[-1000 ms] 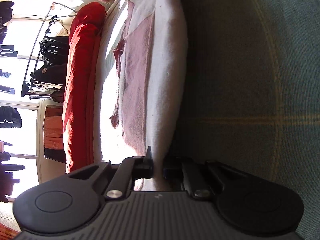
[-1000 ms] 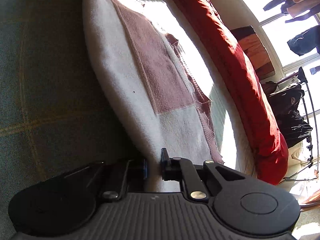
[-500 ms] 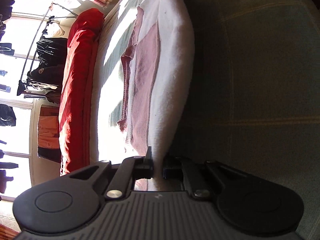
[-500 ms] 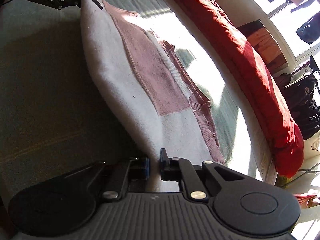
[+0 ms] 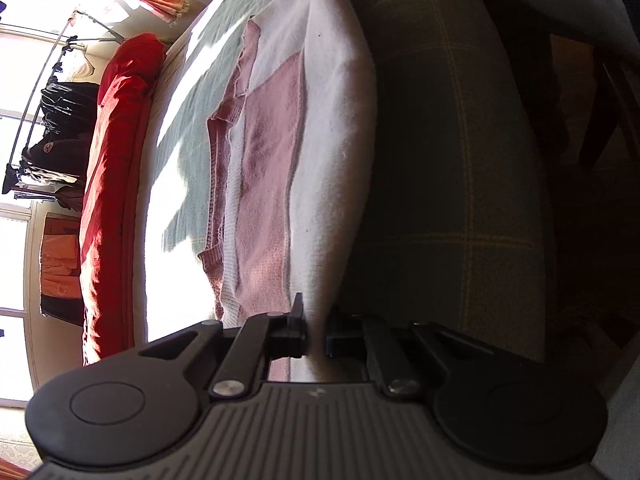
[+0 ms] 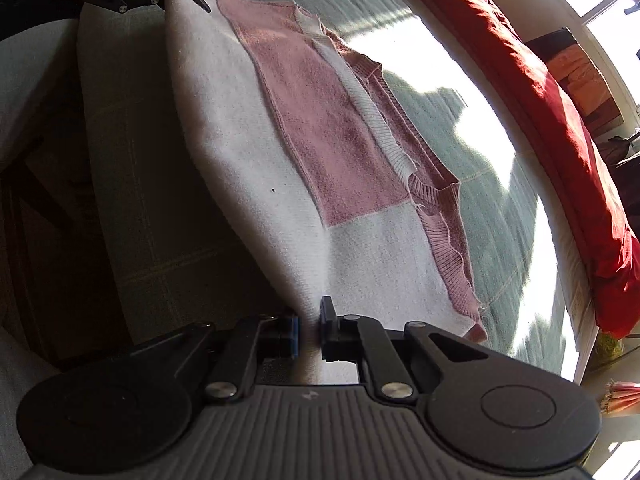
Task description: Fold clothes
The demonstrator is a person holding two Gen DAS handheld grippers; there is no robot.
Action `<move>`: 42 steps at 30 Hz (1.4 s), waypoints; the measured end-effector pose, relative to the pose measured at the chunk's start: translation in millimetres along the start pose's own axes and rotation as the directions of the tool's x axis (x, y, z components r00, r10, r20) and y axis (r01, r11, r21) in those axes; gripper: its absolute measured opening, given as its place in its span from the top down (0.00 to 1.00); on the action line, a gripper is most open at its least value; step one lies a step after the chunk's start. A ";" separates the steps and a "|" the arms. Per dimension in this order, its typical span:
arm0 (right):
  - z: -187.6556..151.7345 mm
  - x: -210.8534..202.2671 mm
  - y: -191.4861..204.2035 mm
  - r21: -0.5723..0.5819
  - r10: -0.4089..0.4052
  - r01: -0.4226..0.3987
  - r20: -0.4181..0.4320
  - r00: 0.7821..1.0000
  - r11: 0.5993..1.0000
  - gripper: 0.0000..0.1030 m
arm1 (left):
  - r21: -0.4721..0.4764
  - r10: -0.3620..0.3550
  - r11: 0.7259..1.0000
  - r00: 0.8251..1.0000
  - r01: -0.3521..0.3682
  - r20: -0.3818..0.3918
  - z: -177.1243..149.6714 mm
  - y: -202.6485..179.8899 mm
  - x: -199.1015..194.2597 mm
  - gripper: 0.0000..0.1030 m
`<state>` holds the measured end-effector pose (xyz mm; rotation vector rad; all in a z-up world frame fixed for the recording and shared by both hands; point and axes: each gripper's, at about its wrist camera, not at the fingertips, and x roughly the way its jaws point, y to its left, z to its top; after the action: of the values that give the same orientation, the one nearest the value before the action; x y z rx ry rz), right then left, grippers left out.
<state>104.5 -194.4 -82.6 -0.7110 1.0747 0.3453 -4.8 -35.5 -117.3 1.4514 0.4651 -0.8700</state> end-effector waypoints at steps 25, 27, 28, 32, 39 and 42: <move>-34.8 48.5 -78.9 0.600 0.302 -0.294 0.090 0.949 0.744 0.74 | -0.620 -0.327 0.718 0.939 0.318 0.103 -27.7 40.0 12.6 0.84; -42.0 66.3 -67.8 0.605 0.306 -0.269 0.044 0.951 0.749 0.74 | -0.649 -0.349 0.697 0.935 0.305 0.065 -33.6 26.3 18.1 0.82; -45.5 72.5 -63.5 0.609 0.303 -0.261 0.034 0.952 0.749 0.74 | -0.660 -0.362 0.691 0.931 0.296 0.039 -38.3 21.0 23.7 0.81; -48.2 56.0 -76.0 0.643 0.291 -0.277 0.087 0.953 0.714 0.74 | -0.733 -0.366 0.612 0.928 0.298 0.072 -58.9 32.2 20.8 0.77; -67.5 37.4 -95.3 0.717 0.240 -0.257 0.129 0.962 0.647 0.74 | -0.851 -0.338 0.448 0.933 0.275 0.123 -84.0 58.9 18.6 0.69; -82.4 53.8 -89.1 0.761 0.249 -0.229 0.091 0.964 0.607 0.74 | -0.867 -0.381 0.428 0.921 0.256 0.084 -90.7 44.8 32.6 0.69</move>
<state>124.7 -319.5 -122.0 0.2157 1.2108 0.0713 69.4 40.4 -121.8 0.4369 1.1321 -0.6513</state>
